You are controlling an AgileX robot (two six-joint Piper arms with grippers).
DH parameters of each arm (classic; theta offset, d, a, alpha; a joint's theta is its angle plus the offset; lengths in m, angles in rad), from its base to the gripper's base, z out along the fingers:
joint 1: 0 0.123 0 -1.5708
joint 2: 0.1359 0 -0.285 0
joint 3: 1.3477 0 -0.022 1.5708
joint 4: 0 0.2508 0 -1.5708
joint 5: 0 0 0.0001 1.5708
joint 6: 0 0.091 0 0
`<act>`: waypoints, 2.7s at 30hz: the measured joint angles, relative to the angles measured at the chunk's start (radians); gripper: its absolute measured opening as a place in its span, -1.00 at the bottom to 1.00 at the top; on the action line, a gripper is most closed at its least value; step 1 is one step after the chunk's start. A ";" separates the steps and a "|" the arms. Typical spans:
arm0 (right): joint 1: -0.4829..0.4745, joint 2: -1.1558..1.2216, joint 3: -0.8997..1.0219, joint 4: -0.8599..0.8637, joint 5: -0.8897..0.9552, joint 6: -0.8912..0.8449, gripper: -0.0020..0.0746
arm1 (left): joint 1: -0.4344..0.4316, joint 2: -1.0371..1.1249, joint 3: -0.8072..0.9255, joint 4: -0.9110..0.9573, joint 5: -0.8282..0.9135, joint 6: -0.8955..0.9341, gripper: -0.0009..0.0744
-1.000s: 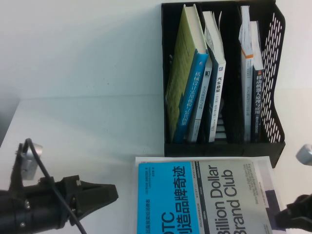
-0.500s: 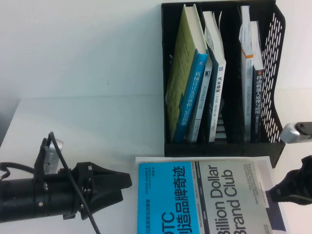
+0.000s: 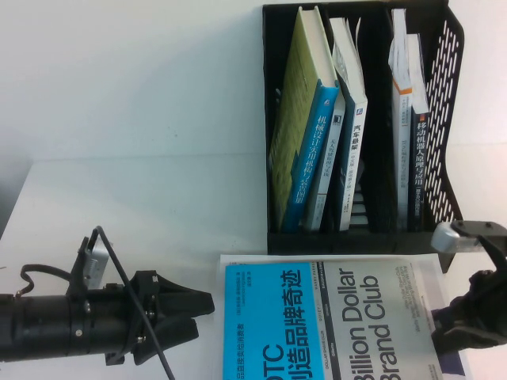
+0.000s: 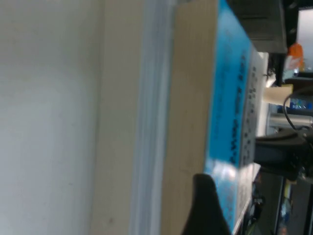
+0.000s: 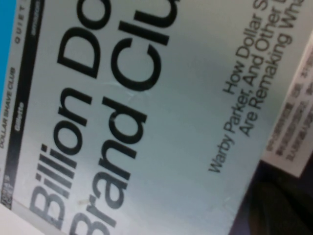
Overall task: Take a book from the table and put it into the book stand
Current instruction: Push book with right arm, then pick up the book with your left arm
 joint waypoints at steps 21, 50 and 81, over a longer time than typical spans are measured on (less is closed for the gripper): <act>0.163 0.012 -0.146 -0.081 -0.052 0.051 -0.95 | 0.043 0.067 -0.001 -0.040 -0.089 -0.043 0.52; 0.288 0.111 -0.170 -0.135 -0.077 0.176 -0.95 | 0.086 0.255 -0.002 -0.026 0.105 0.069 0.54; 0.366 0.059 -0.377 -0.821 0.132 0.615 -0.95 | 0.093 0.187 -0.010 -0.061 0.119 0.187 -0.48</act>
